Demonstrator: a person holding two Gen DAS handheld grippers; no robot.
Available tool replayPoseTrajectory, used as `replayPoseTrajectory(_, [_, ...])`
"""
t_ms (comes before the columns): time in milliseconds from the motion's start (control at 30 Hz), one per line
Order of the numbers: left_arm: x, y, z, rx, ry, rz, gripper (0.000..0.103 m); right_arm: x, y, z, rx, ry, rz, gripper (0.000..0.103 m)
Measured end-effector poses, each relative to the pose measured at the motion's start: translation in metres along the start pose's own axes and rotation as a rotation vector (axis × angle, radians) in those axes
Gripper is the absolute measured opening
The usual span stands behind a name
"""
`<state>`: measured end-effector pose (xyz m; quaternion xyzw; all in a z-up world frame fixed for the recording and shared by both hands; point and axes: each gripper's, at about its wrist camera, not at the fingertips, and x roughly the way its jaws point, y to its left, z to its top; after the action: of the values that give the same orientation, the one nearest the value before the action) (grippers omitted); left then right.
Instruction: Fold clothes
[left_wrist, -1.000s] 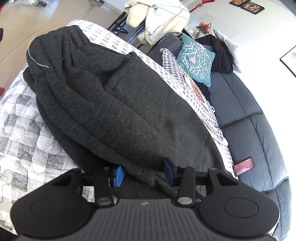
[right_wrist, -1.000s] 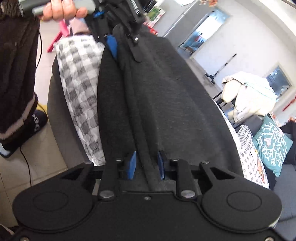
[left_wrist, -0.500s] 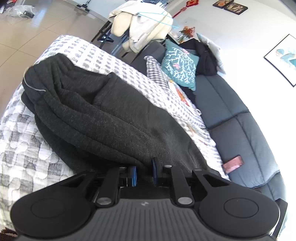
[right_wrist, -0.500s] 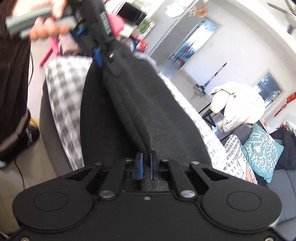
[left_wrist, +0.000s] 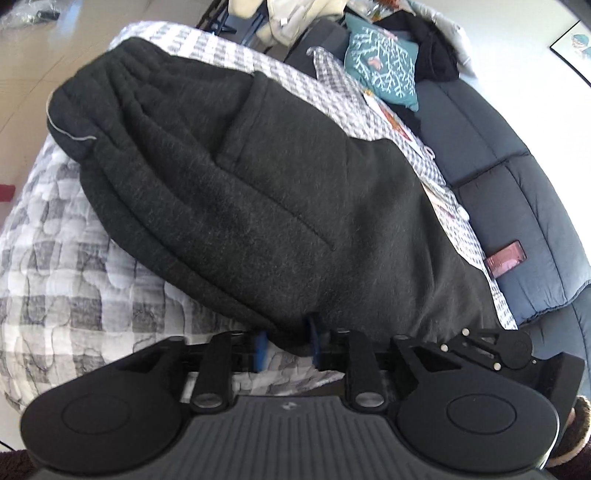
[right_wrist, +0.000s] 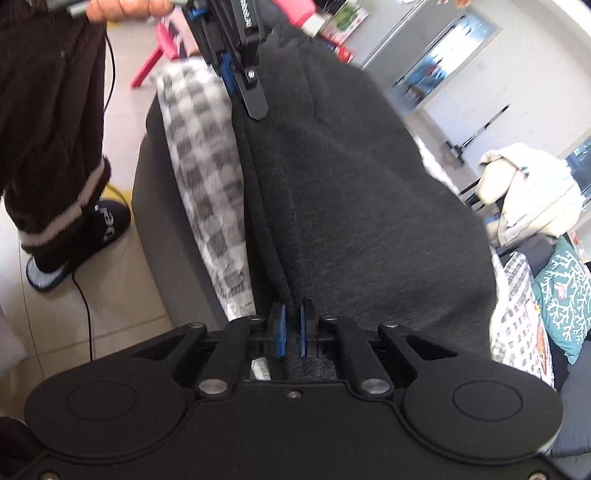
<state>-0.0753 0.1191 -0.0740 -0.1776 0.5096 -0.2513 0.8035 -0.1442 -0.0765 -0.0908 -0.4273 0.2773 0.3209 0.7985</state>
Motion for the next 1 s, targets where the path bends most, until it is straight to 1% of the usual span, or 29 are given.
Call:
replayPoseTrajectory(33, [0.0,-0.005,0.0,0.043,0.023,-0.028,0.055,-0.003,-0.001,0.001,0.017,-0.001,0.012,0.014])
replayPoseTrajectory(100, [-0.001,-0.017,-0.001,0.127,0.056,-0.082,0.055,-0.013,-0.012,-0.001,0.085,-0.016,0.036,0.021])
replayPoseTrajectory(133, [-0.002,-0.024,-0.003,0.17,0.069,-0.11,0.056,-0.02,-0.02,-0.003,0.132,-0.028,0.052,0.03])
replayPoseTrajectory(167, [-0.001,-0.033,-0.005,0.227,0.091,-0.154,0.056,-0.028,-0.028,-0.006,0.179,-0.04,0.068,0.035])
replayPoseTrajectory(200, [-0.001,-0.042,-0.008,0.275,0.103,-0.187,0.057,-0.037,-0.038,-0.011,0.231,-0.057,0.072,0.036])
replayPoseTrajectory(267, [0.001,-0.056,-0.012,0.345,0.106,-0.225,0.06,-0.052,-0.054,-0.022,0.316,-0.085,0.075,0.038])
replayPoseTrajectory(300, [0.004,-0.063,-0.013,0.372,0.098,-0.225,0.064,-0.059,-0.065,-0.03,0.371,-0.097,0.071,0.039])
replayPoseTrajectory(367, [0.009,-0.076,-0.015,0.424,0.083,-0.224,0.066,-0.073,-0.085,-0.046,0.481,-0.122,0.062,0.04])
replayPoseTrajectory(400, [0.014,-0.082,-0.015,0.441,0.072,-0.211,0.067,-0.079,-0.098,-0.058,0.552,-0.124,0.025,0.041])
replayPoseTrajectory(433, [0.017,-0.084,-0.013,0.448,0.067,-0.203,0.067,-0.08,-0.106,-0.063,0.587,-0.121,0.008,0.043])
replayPoseTrajectory(467, [0.022,-0.09,-0.011,0.454,0.053,-0.189,0.067,-0.085,-0.123,-0.08,0.693,-0.099,-0.05,0.043])
replayPoseTrajectory(567, [0.032,-0.105,-0.005,0.483,0.019,-0.162,0.067,-0.095,-0.154,-0.118,0.919,-0.006,-0.165,0.043])
replayPoseTrajectory(633, [0.038,-0.113,0.002,0.495,-0.02,-0.156,0.067,-0.106,-0.171,-0.154,1.124,0.041,-0.209,0.043])
replayPoseTrajectory(667, [0.044,-0.115,0.008,0.483,-0.038,-0.153,0.067,-0.111,-0.178,-0.171,1.226,0.059,-0.226,0.043])
replayPoseTrajectory(767, [0.061,-0.113,0.025,0.395,-0.096,-0.145,0.067,-0.127,-0.187,-0.215,1.51,0.104,-0.276,0.043])
replayPoseTrajectory(833, [0.072,-0.115,0.034,0.362,-0.118,-0.109,0.067,-0.144,-0.183,-0.239,1.658,0.121,-0.322,0.043])
replayPoseTrajectory(933, [0.081,-0.118,0.041,0.337,-0.137,-0.069,0.067,-0.166,-0.172,-0.254,1.754,0.142,-0.368,0.043])
replayPoseTrajectory(1000, [0.084,-0.12,0.044,0.346,-0.147,-0.036,0.067,-0.17,-0.166,-0.262,1.786,0.158,-0.36,0.043])
